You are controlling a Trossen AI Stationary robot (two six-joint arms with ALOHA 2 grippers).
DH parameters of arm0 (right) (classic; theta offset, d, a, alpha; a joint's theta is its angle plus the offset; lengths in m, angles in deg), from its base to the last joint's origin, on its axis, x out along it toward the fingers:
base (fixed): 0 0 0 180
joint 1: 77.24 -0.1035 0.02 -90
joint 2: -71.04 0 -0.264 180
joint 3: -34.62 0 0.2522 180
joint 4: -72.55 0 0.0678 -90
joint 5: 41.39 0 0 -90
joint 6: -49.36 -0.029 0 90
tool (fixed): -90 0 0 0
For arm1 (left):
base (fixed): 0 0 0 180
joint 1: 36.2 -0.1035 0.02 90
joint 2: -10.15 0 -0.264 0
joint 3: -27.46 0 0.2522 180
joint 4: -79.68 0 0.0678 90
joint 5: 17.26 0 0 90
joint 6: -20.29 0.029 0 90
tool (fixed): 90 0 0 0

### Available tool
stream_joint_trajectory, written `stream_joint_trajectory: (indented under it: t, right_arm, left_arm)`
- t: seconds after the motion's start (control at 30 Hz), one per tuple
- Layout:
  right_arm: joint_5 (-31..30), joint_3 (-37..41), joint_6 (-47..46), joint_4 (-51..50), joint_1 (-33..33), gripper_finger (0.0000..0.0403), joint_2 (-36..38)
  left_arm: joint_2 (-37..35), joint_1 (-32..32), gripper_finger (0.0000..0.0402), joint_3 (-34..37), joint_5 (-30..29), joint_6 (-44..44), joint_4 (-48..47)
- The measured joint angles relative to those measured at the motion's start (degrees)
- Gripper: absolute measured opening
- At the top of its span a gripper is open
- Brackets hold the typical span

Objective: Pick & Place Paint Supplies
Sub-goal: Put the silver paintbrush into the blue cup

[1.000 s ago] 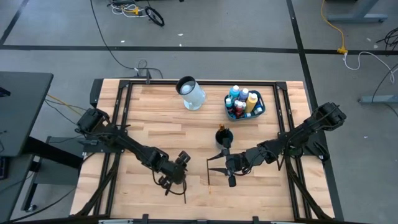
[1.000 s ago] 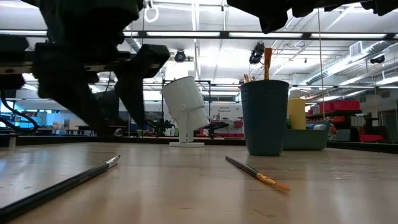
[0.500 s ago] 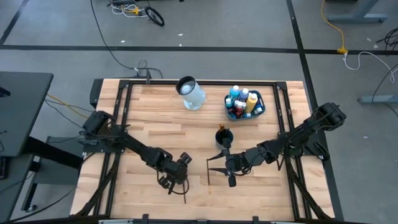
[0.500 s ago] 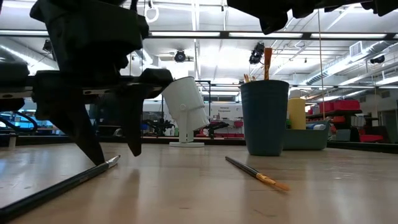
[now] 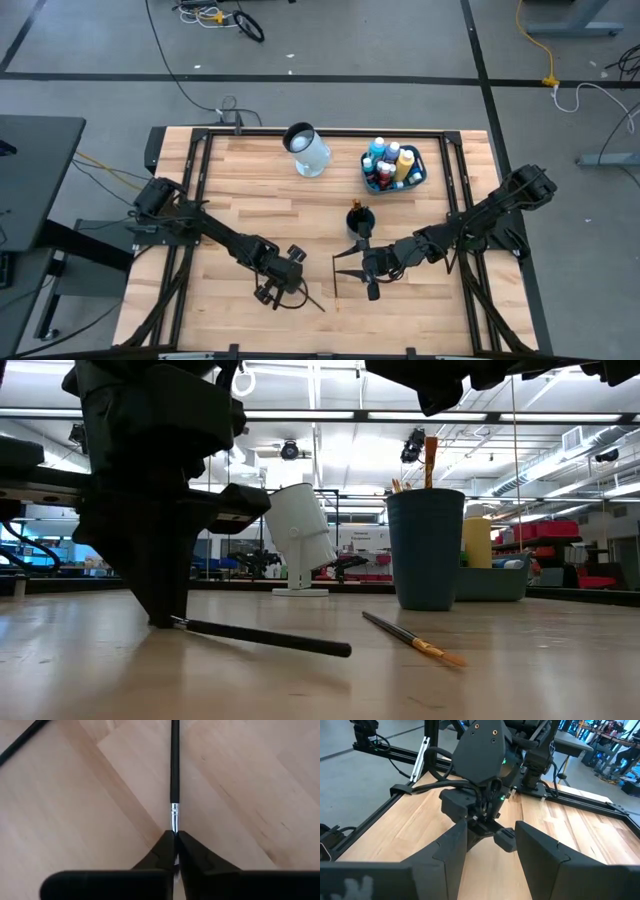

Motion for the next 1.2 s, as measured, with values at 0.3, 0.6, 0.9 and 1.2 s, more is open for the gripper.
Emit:
stream_joint_trajectory:
  t: [0.3, 0.6, 0.9, 1.2]
  right_arm:
    - [0.0, 0.0, -2.7, 0.3, 0.0, 0.0169, 0.0]
    - [3.1, 0.0, -10.6, 1.8, 0.1, 0.0169, 0.0]
    - [8.4, 0.0, -29.9, -0.4, 2.8, 0.0169, 0.0]
    - [18.5, 0.0, -40.5, -1.6, 5.3, 0.0169, 0.0]
  left_arm:
    - [0.2, 2.1, 0.0009, -2.4, -3.3, 1.4, -0.5]
    - [0.4, 5.4, 0.0008, -7.9, -16.8, 6.7, -5.2]
    - [0.4, 11.0, 0.0009, -14.1, -41.2, 24.1, -4.5]
    - [0.2, 12.2, 0.0010, -16.6, -62.0, 50.2, 0.9]
